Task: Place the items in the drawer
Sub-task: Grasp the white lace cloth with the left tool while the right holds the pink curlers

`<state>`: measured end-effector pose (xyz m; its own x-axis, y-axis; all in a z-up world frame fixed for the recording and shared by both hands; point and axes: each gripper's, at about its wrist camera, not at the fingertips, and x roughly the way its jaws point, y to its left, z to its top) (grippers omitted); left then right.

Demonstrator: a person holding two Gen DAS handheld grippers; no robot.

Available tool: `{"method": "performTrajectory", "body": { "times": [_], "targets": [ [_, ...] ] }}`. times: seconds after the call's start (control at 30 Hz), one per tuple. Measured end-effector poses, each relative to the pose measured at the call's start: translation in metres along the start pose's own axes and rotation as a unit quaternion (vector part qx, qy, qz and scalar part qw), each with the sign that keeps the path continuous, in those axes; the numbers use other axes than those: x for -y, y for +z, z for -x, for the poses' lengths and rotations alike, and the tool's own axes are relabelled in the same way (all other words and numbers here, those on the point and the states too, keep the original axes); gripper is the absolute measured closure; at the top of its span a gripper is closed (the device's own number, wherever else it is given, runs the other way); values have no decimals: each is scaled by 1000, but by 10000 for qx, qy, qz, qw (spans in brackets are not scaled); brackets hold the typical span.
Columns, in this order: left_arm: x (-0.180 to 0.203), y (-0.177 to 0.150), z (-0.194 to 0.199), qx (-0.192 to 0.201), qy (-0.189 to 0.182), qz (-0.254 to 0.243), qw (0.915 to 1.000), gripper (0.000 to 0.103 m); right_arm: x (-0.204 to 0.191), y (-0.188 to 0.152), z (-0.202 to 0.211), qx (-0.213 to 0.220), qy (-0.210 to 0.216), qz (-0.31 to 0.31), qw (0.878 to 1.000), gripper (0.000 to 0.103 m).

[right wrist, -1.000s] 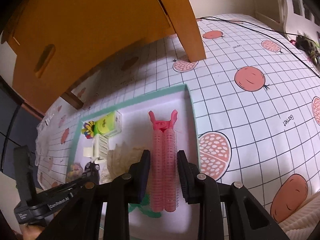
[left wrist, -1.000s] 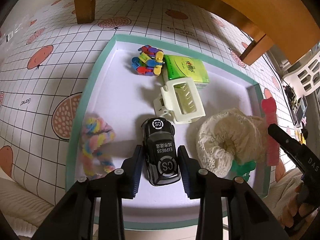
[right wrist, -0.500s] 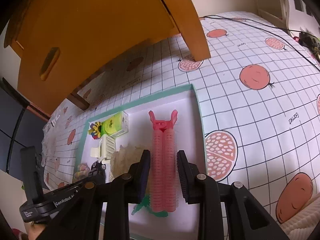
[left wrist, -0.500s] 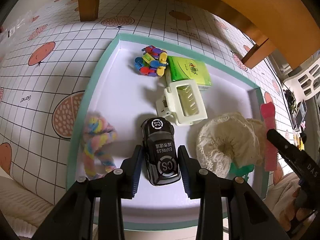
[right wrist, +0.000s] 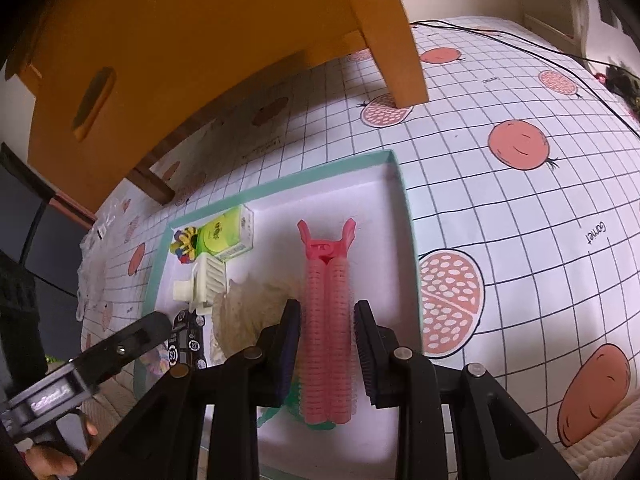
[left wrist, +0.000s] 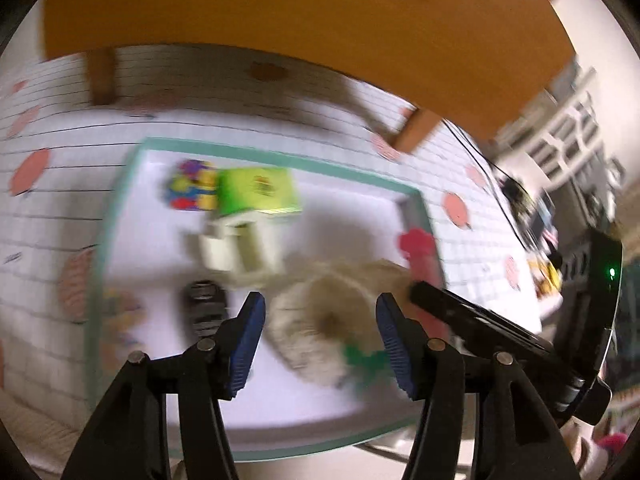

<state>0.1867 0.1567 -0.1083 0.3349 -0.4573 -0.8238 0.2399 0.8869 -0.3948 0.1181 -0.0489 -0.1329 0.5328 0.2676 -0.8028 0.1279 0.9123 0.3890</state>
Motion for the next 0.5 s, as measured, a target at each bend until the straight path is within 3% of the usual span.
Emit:
{"method": "performTrajectory", "body": {
  "times": [0.1, 0.37, 0.5],
  "targets": [
    [11, 1, -10, -129, -270, -160, 9994, 44, 0, -1, -1, -16, 0, 15, 10000, 74],
    [13, 0, -37, -410, -367, -95, 9984, 50, 0, -3, -4, -94, -16, -2, 10000, 74],
    [13, -3, -44, -537, -369, -134, 9978, 66, -1, -3, -6, -113, 9, 3, 9999, 74]
  ]
}}
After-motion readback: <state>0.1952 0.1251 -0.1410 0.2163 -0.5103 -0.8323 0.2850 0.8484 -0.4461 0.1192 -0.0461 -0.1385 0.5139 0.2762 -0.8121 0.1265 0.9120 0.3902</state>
